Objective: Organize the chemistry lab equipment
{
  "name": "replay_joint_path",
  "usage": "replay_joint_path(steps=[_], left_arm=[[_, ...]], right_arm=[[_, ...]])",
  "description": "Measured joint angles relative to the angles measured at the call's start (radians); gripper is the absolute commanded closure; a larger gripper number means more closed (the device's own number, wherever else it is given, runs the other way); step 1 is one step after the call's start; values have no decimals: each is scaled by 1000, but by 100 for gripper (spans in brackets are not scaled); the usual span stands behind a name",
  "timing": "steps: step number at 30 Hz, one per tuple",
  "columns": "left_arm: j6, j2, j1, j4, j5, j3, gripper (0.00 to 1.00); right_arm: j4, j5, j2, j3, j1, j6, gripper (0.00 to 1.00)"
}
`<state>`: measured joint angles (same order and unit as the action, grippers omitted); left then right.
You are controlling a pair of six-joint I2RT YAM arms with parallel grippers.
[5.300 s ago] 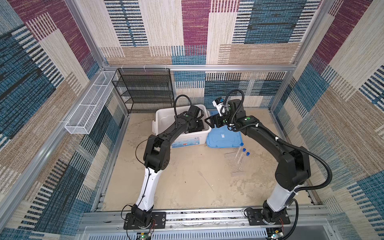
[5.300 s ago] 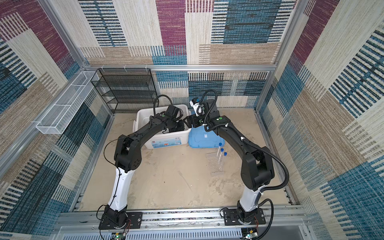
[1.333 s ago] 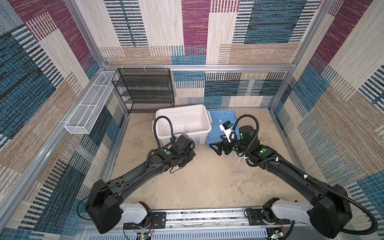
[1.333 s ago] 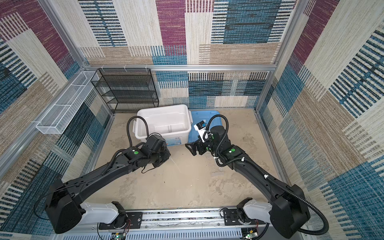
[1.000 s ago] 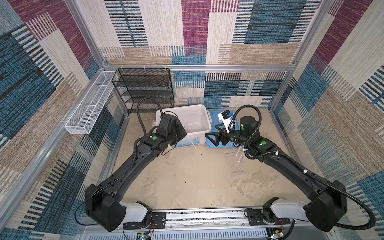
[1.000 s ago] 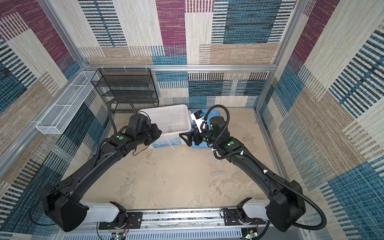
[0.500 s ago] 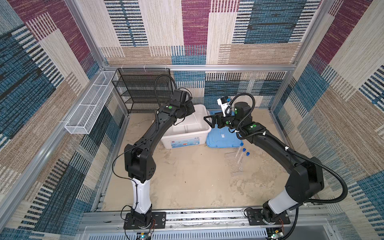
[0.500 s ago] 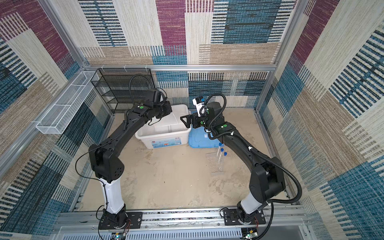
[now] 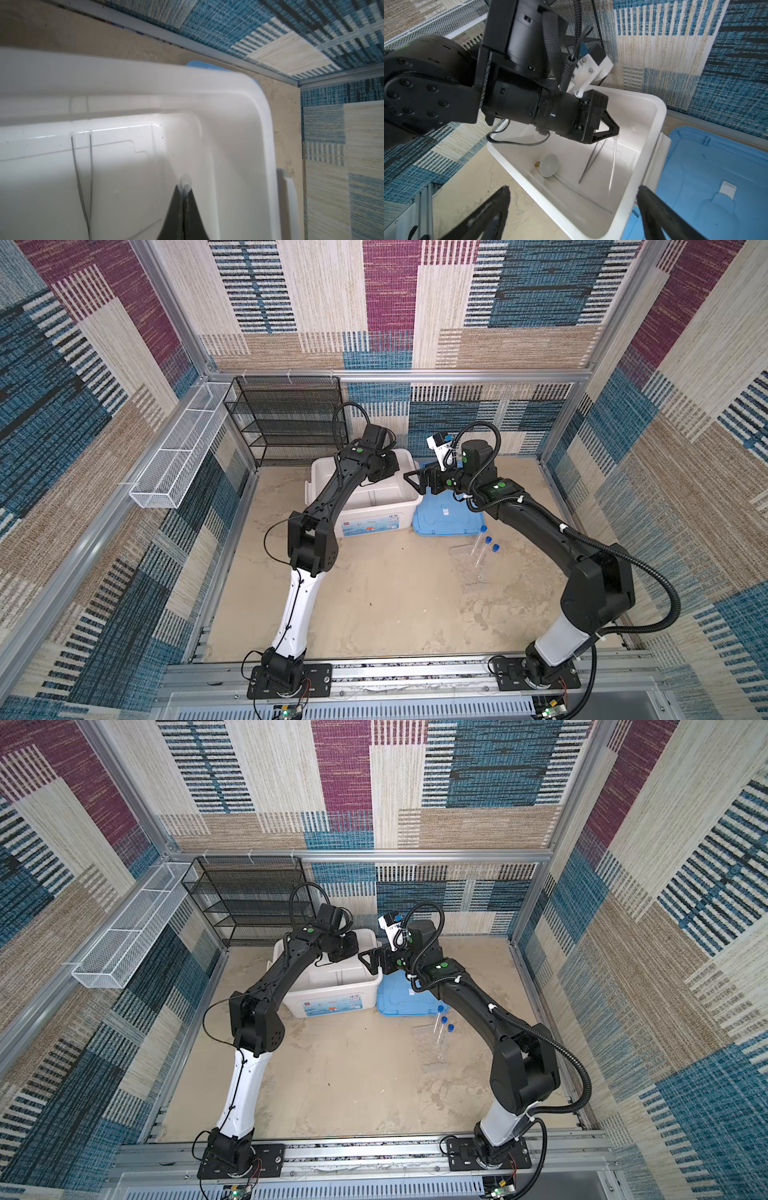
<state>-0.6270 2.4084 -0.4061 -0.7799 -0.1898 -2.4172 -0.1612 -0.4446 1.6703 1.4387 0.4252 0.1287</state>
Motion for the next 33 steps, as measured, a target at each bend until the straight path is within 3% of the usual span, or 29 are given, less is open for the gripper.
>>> replay_joint_path(steps=[8, 17, 27, 33], left_arm=[[28, 10, -2, 65, -46, 105, 100], [62, 43, -3, 104, -71, 122, 95], [80, 39, -3, 122, -70, 158, 77], [107, 14, -3, 130, -61, 176, 54]], right_arm=[[-24, 11, 19, 3, 1, -44, 4], [-79, 0, 58, 73, 3, -109, 5], [-108, 1, 60, 80, 3, -133, 6], [-138, 37, 58, 97, 3, -145, 5]])
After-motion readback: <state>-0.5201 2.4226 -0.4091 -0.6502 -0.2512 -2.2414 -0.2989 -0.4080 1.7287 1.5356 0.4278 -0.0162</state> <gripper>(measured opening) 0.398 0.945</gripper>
